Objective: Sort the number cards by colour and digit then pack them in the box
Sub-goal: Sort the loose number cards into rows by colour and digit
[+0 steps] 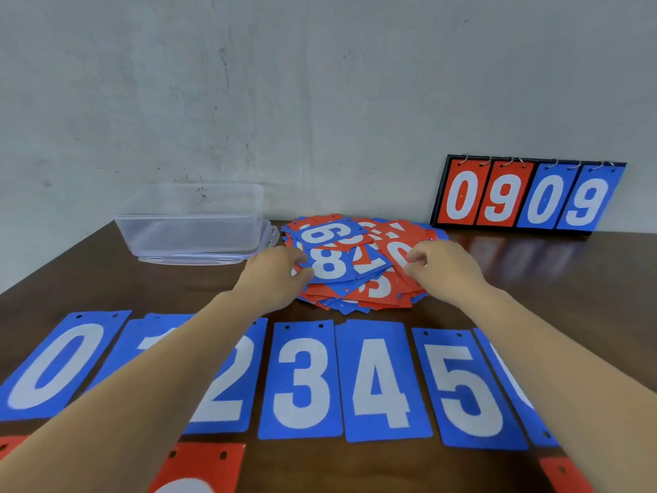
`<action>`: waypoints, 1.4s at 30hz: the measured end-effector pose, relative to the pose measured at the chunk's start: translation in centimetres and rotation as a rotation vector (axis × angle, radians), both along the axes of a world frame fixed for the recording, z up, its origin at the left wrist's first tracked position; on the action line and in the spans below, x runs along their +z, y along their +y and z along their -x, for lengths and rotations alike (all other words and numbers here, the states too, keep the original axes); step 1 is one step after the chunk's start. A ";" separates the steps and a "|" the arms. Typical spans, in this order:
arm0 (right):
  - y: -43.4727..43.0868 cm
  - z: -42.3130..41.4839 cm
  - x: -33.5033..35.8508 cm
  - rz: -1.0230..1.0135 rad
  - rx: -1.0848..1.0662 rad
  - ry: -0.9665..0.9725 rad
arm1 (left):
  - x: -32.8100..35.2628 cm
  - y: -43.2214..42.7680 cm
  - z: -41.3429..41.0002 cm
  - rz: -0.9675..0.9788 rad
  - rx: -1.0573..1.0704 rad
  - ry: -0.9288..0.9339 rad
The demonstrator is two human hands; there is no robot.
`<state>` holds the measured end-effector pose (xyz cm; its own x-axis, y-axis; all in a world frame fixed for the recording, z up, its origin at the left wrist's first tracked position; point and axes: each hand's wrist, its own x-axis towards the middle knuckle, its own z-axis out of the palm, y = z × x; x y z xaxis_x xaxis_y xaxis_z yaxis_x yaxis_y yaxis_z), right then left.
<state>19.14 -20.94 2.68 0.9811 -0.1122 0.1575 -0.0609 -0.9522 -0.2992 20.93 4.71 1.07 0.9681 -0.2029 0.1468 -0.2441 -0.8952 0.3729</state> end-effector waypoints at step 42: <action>-4.3 -5.5 -1.2 -0.180 -0.162 -0.035 | 2.2 -4.1 -10.1 0.391 0.192 -0.057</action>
<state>24.65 -25.21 1.46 0.9425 -0.2967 0.1540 -0.1951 -0.8623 -0.4674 31.02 0.57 3.23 0.9709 0.0615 0.2314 -0.1173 -0.7203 0.6836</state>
